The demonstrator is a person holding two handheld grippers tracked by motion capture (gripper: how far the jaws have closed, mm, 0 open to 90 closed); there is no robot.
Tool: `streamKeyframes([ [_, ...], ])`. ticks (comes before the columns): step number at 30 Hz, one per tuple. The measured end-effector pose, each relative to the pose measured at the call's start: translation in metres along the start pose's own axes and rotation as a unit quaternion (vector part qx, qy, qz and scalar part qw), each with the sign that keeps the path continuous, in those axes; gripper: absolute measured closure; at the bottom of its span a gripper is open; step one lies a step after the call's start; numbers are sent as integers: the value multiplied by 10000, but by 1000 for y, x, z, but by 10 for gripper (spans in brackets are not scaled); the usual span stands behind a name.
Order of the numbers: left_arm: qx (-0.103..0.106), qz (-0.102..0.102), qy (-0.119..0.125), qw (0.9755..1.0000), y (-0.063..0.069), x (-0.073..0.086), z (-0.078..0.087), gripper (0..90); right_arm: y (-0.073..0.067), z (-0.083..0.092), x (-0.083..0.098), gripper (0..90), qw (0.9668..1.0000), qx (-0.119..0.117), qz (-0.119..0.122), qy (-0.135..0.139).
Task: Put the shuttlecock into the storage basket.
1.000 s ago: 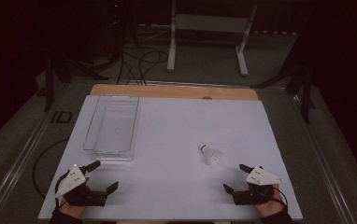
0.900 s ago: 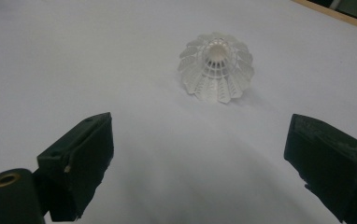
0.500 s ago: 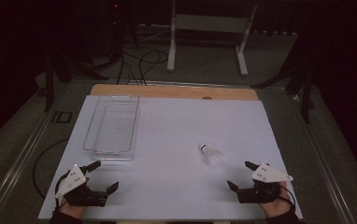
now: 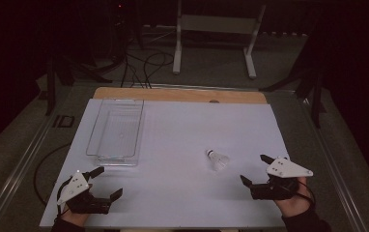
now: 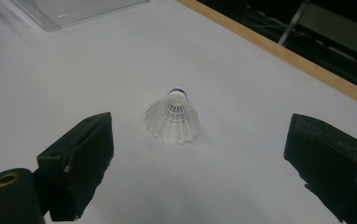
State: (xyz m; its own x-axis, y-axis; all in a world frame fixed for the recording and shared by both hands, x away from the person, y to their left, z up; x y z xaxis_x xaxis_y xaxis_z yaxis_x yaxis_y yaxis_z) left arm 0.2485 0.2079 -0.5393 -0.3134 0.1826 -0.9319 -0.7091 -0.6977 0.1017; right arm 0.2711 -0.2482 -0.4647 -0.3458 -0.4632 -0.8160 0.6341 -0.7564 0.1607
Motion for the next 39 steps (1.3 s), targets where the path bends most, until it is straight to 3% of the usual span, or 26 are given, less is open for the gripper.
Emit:
streamKeyframes([
  [10, 13, 2, 1, 10000, 0, 0, 0, 1, 12, -2, -16, 84, 9998, 98, -110, -126],
  [21, 27, -2, -11, 10000, 0, 0, 0, 1, 17, -12, -26, 84, 9992, 26, -169, -363],
  [39, 49, -25, -27, 10000, 1, 0, 0, 1, 19, -30, -18, 76, 9956, -192, -218, -895],
])
Point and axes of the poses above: each handheld gripper's, and its own axes: z roughly backward along the jaws, x roughly out of its underside, y roughly to its right, the point moved 7 cm from there along -z, roughly forward along the jaws, and after that the axes turned 2 degrees about x, right-handed, at the moved point
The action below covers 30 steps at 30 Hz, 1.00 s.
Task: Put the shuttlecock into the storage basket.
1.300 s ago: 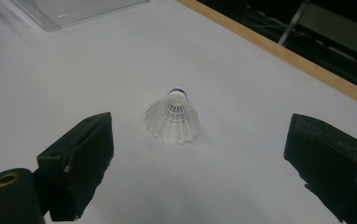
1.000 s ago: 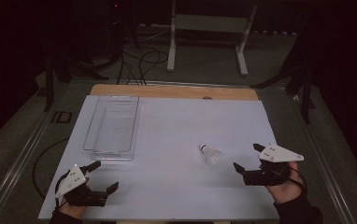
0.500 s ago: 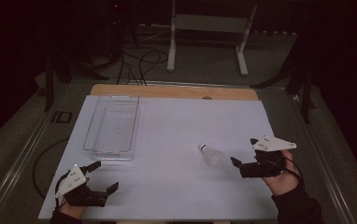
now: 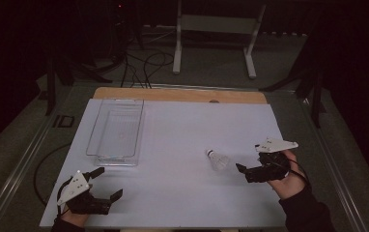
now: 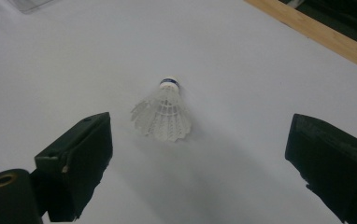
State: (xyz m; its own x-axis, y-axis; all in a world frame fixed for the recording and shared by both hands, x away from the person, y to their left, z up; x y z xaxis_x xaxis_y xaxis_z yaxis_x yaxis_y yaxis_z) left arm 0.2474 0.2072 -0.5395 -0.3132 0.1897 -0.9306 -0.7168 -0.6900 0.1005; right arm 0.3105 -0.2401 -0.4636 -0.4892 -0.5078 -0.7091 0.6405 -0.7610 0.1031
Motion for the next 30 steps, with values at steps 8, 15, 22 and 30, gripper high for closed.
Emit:
streamKeyframes([
  [8, 3, -1, 5, 10000, 0, 0, 0, 1, -1, -7, 0, 76, 9998, -115, 11, -173],
  [15, 8, -2, 8, 10000, 1, 0, 0, 1, -3, -14, 1, 77, 9989, -290, -49, -357],
  [22, 11, 1, 8, 10000, 0, 0, 1, 0, -5, -22, 6, 77, 9968, -435, -46, -674],
  [30, 17, 6, 15, 10000, 1, -1, 1, 0, -5, -31, 11, 77, 9946, -501, -55, -902],
])
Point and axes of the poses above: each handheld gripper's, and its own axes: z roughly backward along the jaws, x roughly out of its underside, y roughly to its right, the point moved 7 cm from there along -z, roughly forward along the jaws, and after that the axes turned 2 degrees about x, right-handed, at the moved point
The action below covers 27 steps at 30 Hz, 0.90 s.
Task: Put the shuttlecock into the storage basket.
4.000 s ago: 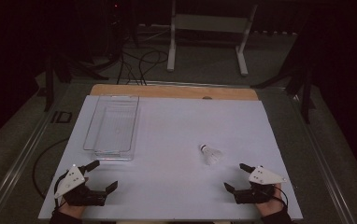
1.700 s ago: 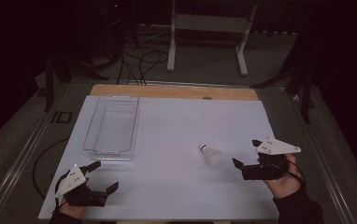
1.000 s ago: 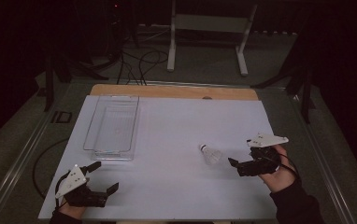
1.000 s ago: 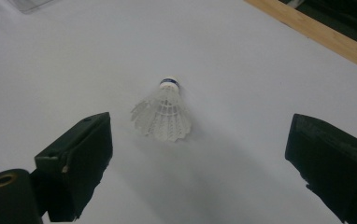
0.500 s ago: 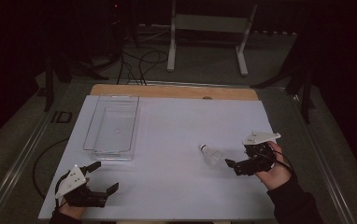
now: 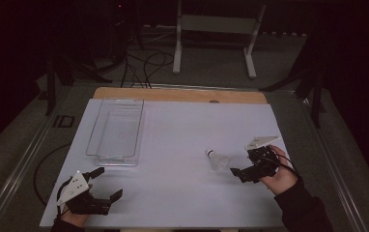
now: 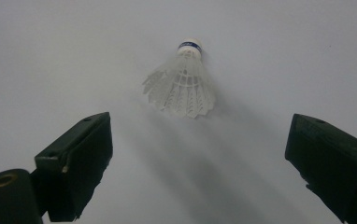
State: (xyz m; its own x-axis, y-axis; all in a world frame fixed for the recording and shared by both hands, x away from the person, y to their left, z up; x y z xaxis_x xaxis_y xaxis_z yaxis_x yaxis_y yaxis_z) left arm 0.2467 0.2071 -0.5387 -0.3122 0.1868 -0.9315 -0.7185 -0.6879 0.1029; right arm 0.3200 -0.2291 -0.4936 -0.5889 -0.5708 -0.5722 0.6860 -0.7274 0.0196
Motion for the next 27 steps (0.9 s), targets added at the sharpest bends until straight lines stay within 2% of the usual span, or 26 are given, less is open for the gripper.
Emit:
streamKeyframes([
  [11, 13, 11, 11, 10000, 0, 0, 0, 1, 2, -15, 5, 77, 9993, 1, -126, -347],
  [19, 19, 10, 3, 10000, 0, 0, 0, 1, 2, -28, 13, 78, 9966, -95, -192, -794],
  [27, 24, 22, 6, 10000, 0, 0, 0, 1, 5, -36, 18, 82, 9942, -188, -218, -1032],
])
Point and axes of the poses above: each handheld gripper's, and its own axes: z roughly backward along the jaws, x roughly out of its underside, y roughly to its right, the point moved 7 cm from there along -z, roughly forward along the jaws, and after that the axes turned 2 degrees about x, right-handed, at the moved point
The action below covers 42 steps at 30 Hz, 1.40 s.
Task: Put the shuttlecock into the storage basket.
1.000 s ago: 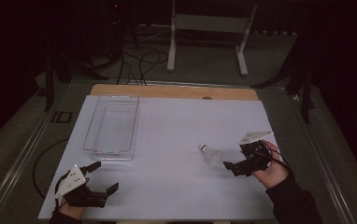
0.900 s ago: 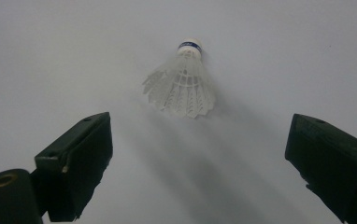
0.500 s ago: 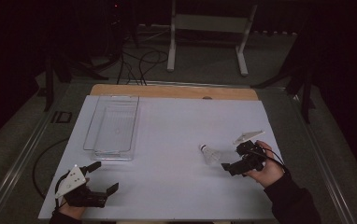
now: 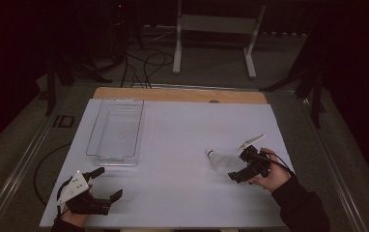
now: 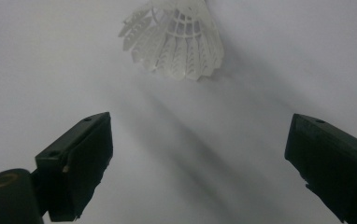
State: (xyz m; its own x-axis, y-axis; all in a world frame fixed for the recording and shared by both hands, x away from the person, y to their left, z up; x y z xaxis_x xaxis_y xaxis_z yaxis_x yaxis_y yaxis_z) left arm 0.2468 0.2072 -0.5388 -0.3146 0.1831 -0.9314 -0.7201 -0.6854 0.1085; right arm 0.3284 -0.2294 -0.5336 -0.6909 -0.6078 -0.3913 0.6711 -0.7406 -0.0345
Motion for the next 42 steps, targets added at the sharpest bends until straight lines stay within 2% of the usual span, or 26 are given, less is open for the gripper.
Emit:
streamKeyframes([
  [15, 14, 14, -8, 10000, 0, 0, 0, 1, 7, -16, 4, 87, 9984, -124, -37, -548],
  [16, 14, 12, -6, 10000, 0, 0, 0, 1, 7, -17, 5, 112, 9982, -137, -51, -585],
  [28, 15, 4, -10, 10000, 0, 0, 0, 1, 13, -25, 2, 147, 9959, -178, -41, -883],
  [32, 16, 5, -8, 10000, 0, 0, 0, 1, 14, -27, 1, 196, 9952, -175, -81, -959],
  [42, 16, 6, 1, 10000, 0, 0, 1, 1, 14, -33, -5, 307, 9936, -210, -8, -1113],
])
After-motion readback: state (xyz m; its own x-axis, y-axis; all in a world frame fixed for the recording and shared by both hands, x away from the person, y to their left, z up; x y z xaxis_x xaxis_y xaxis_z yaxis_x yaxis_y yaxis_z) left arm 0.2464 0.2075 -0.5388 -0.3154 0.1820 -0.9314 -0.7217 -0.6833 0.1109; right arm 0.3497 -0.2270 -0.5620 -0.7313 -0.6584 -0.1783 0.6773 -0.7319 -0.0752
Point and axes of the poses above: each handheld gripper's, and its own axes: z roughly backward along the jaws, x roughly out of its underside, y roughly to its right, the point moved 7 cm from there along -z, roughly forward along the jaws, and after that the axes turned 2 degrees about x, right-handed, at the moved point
